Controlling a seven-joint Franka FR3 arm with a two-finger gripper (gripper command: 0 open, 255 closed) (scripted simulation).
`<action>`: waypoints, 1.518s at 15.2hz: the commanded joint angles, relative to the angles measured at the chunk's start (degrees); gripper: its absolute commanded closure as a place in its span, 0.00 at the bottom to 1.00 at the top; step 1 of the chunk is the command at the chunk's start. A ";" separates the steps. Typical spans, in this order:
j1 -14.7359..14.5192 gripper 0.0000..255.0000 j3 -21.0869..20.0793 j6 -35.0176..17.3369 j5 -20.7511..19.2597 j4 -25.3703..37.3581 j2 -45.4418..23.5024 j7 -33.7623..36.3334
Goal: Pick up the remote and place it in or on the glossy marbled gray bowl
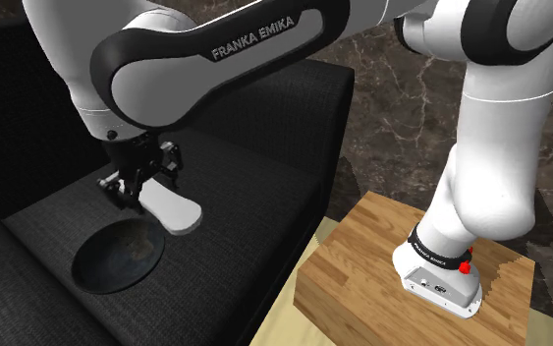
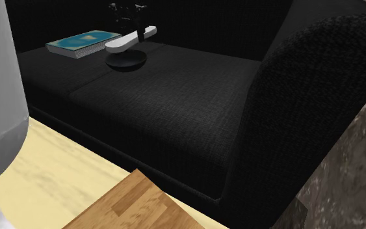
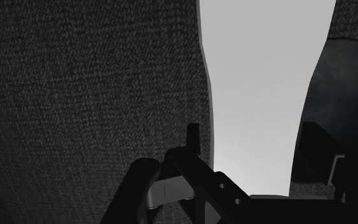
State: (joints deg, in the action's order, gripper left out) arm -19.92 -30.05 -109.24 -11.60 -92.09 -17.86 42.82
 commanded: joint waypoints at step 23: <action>-11.57 1.00 2.25 2.35 -8.92 22.10 -21.71 7.12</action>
State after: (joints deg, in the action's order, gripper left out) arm -31.52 -27.80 -106.74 -20.51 -69.85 -39.62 49.92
